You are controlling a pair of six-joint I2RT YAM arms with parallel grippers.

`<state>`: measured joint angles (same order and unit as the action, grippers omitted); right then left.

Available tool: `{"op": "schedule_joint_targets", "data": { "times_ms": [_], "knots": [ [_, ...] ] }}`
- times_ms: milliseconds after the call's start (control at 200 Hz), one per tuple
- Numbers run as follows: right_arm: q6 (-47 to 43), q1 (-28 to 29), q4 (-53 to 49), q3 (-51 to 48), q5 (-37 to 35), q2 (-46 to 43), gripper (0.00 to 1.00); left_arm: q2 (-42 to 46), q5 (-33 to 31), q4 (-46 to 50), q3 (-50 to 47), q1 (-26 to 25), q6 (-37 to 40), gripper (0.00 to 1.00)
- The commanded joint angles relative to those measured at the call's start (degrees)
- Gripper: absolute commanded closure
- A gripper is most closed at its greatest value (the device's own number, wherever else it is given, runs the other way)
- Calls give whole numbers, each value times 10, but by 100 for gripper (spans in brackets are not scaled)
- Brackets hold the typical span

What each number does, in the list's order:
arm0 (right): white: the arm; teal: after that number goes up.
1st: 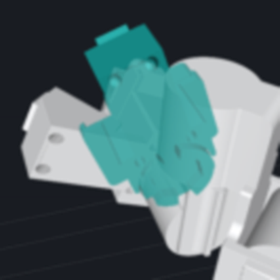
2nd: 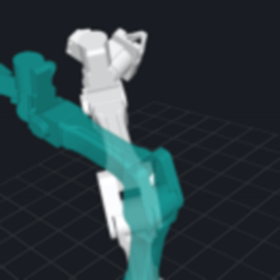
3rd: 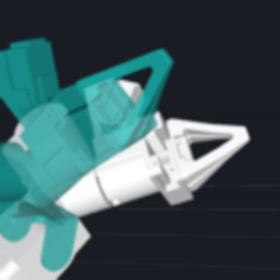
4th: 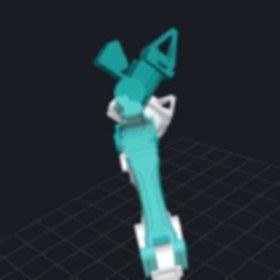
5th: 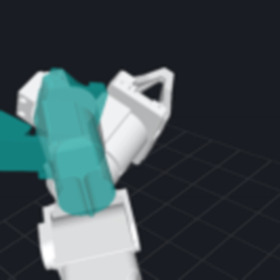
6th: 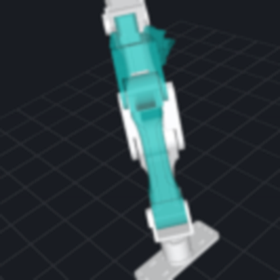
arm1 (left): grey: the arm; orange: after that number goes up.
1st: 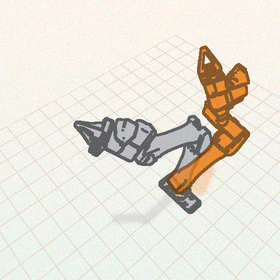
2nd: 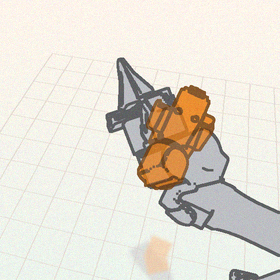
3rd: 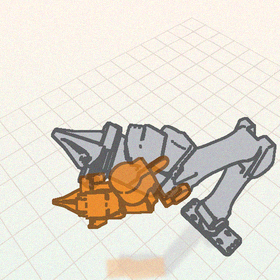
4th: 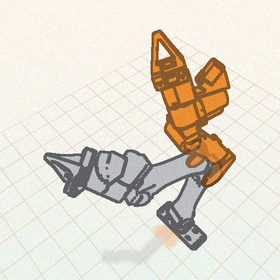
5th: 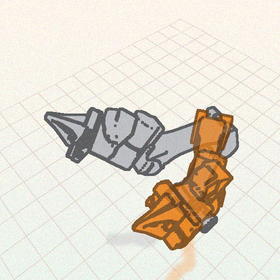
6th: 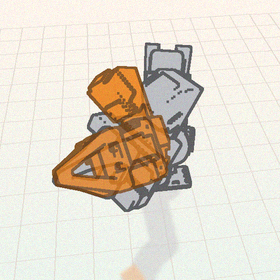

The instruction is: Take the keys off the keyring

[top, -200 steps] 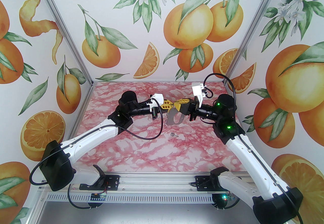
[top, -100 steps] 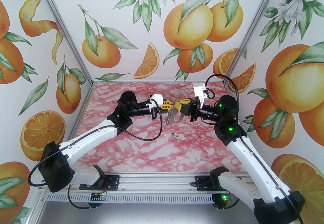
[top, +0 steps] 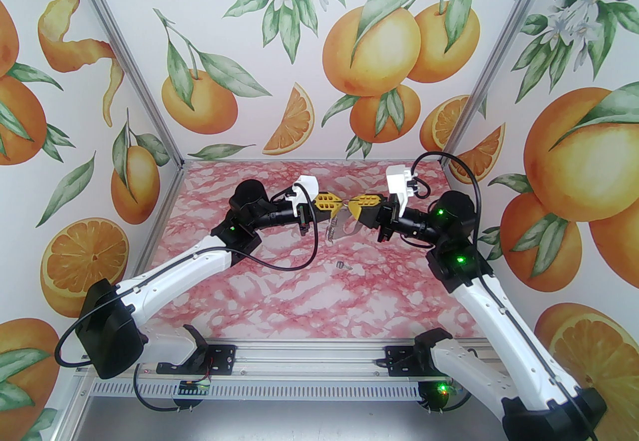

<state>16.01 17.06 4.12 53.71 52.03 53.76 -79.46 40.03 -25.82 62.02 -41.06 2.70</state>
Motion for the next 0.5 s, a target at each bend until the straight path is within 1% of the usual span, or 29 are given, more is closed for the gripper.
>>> {"op": "schedule_joint_targets", "data": {
  "times_ms": [0, 225, 255, 275, 400, 455, 495],
  "knots": [
    [-29, -7, -13, 13, -13, -10, 100, 2, -32, -37, 6, 10, -63, 100],
    [-31, -7, -12, 31, -22, -1, 100, 4, -42, -38, 0, 10, -81, 100],
    [-29, -7, -14, 34, -24, 2, 100, 4, -44, -38, -3, 10, -78, 93],
    [-28, -7, -15, 37, -23, 4, 100, 6, -47, -37, -4, 10, -74, 90],
    [-17, -6, -17, 39, -21, 9, 100, 12, -59, -9, -4, 10, -35, 89],
    [-12, -6, -20, 40, -23, 11, 100, 13, -72, 10, -3, 10, -18, 82],
    [-8, -6, -25, 43, -23, 14, 100, 16, -79, 22, -1, 10, 6, 80]
  ]
}}
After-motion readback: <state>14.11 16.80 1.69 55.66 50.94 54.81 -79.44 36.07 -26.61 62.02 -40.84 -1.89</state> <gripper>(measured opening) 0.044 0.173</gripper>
